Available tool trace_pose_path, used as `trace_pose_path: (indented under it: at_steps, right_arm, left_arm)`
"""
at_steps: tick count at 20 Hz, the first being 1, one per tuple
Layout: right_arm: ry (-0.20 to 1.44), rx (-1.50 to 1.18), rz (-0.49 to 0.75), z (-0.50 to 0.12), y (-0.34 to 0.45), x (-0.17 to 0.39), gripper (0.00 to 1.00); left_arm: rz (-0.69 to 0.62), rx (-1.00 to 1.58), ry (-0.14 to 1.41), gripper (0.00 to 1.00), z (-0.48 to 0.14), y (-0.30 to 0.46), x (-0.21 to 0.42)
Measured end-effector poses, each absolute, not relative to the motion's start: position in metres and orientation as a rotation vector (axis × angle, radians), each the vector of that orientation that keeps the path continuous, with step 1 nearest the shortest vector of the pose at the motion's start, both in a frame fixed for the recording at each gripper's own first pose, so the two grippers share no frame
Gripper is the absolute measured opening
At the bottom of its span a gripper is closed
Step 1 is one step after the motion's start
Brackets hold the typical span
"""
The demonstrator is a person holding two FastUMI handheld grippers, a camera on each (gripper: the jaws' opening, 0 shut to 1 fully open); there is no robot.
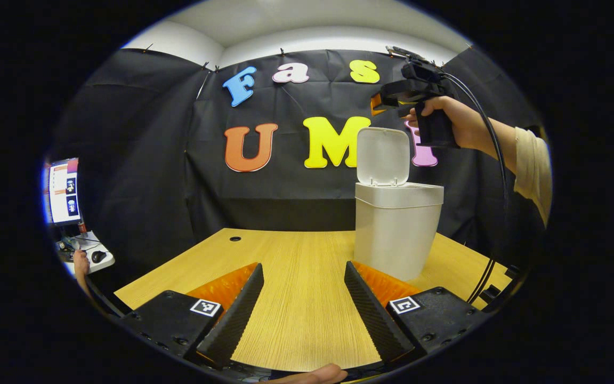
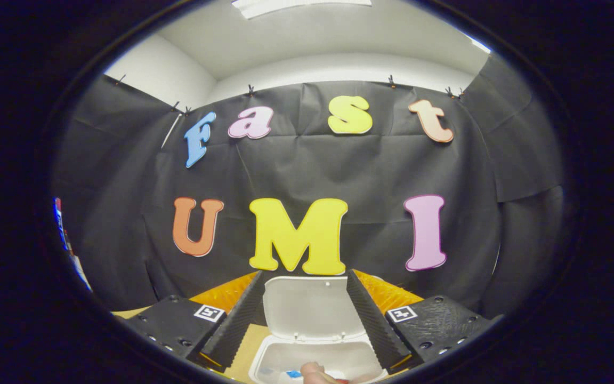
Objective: Press the lid of the desktop garbage bin to open it, pick up the crumpled paper on the desktop and throw it into the bin, then pick up the pop can on the desktop and drop it into the bin, and finally close the garbage bin lid.
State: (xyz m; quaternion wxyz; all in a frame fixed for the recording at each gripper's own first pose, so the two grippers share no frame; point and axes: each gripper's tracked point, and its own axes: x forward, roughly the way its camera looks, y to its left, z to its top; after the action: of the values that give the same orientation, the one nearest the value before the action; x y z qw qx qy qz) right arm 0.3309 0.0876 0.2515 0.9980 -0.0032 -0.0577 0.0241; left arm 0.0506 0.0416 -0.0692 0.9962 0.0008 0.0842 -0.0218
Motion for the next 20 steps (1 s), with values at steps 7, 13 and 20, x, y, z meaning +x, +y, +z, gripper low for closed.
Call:
trace_pose_path:
  at_steps: [7, 13, 20]
  right_arm:
    - [-0.055, -0.065, -0.043, 0.246, 0.081, 0.401, 0.94]
    - [0.032, -0.001, -0.011, 0.222, 0.081, 0.408, 0.97]
    - [0.099, 0.035, 0.033, 0.207, 0.083, 0.366, 0.96]
  left_arm:
    - [-0.019, -0.041, 0.212, 0.99, -0.090, 0.060, 0.063]
    - [-0.034, -0.066, 0.269, 0.99, -0.110, 0.054, 0.071]
    - [-0.045, -0.053, 0.185, 0.99, -0.078, 0.049, 0.059]
